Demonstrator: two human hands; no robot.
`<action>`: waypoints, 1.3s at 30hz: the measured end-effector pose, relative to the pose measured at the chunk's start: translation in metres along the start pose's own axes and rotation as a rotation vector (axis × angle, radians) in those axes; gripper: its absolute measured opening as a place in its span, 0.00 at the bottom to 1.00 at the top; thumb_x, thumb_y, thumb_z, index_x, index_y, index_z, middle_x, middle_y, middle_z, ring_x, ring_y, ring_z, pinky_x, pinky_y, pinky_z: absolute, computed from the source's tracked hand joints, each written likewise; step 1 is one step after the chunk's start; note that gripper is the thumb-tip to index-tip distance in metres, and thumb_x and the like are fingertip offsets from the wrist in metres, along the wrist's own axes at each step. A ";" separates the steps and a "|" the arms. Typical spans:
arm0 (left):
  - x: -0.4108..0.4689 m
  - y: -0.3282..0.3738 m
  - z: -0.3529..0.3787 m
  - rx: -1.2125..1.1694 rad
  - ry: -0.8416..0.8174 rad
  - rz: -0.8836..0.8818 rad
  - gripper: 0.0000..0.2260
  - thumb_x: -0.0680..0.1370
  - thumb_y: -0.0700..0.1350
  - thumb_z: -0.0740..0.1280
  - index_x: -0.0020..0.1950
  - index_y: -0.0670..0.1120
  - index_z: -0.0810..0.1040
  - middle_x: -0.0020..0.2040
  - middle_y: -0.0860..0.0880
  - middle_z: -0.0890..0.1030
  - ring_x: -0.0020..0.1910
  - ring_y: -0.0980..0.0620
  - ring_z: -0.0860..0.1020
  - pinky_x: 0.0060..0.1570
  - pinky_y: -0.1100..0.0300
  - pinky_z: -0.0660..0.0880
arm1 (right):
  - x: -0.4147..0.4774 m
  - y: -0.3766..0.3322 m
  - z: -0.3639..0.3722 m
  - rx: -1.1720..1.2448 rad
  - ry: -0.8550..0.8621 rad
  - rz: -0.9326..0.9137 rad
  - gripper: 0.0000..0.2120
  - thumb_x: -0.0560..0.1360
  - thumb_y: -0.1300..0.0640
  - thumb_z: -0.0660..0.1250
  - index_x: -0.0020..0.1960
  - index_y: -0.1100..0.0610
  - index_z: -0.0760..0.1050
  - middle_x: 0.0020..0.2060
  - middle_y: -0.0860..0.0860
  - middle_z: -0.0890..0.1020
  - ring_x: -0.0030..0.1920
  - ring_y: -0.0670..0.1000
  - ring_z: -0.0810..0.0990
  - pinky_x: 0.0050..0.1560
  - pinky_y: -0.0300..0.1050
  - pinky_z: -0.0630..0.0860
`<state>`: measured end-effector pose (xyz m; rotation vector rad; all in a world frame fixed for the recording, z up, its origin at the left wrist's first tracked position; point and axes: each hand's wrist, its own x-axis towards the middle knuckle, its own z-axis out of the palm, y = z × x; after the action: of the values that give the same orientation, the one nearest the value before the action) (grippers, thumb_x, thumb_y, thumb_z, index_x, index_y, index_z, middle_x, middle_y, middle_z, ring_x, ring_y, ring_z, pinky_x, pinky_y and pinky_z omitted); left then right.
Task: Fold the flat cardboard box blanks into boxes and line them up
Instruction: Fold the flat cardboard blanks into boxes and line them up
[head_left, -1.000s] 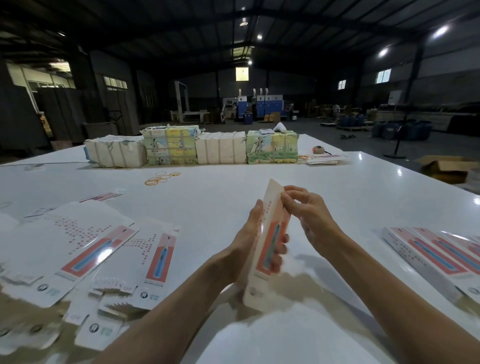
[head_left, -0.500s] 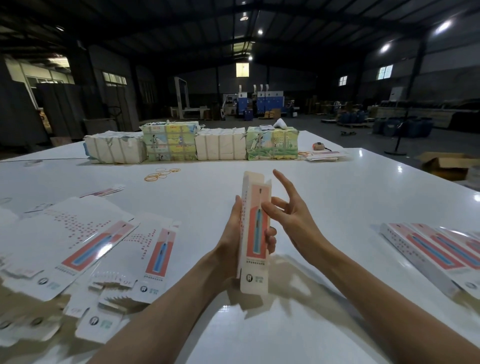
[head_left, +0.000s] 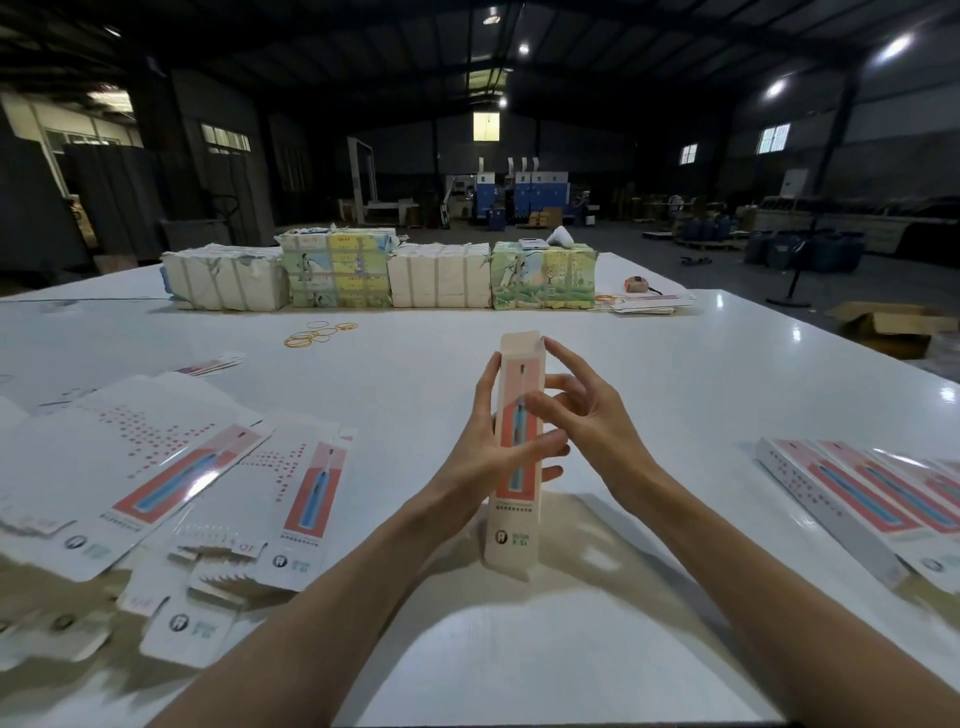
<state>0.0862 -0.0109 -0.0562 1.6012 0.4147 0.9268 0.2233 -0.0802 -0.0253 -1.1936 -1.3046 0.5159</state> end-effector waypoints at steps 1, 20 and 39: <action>0.001 -0.001 0.000 -0.018 0.004 -0.010 0.43 0.70 0.52 0.80 0.70 0.80 0.56 0.66 0.66 0.72 0.58 0.57 0.84 0.44 0.57 0.84 | -0.001 -0.001 0.000 -0.001 -0.011 0.004 0.34 0.75 0.45 0.72 0.78 0.38 0.64 0.63 0.49 0.82 0.56 0.49 0.87 0.45 0.45 0.86; 0.008 -0.004 -0.009 0.035 0.018 -0.049 0.46 0.68 0.45 0.81 0.72 0.77 0.58 0.64 0.63 0.75 0.56 0.58 0.84 0.42 0.56 0.84 | 0.000 0.002 0.002 -0.005 -0.109 -0.004 0.25 0.79 0.50 0.74 0.72 0.41 0.69 0.61 0.44 0.82 0.59 0.51 0.85 0.49 0.51 0.86; -0.003 0.003 -0.008 0.006 -0.072 -0.149 0.40 0.73 0.40 0.79 0.68 0.72 0.59 0.62 0.43 0.78 0.49 0.39 0.88 0.44 0.51 0.85 | 0.010 0.012 -0.012 0.043 -0.069 0.118 0.22 0.83 0.40 0.63 0.75 0.44 0.66 0.55 0.47 0.86 0.50 0.53 0.89 0.47 0.43 0.85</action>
<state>0.0776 -0.0084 -0.0539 1.5815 0.4799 0.7533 0.2402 -0.0717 -0.0294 -1.2308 -1.2805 0.6727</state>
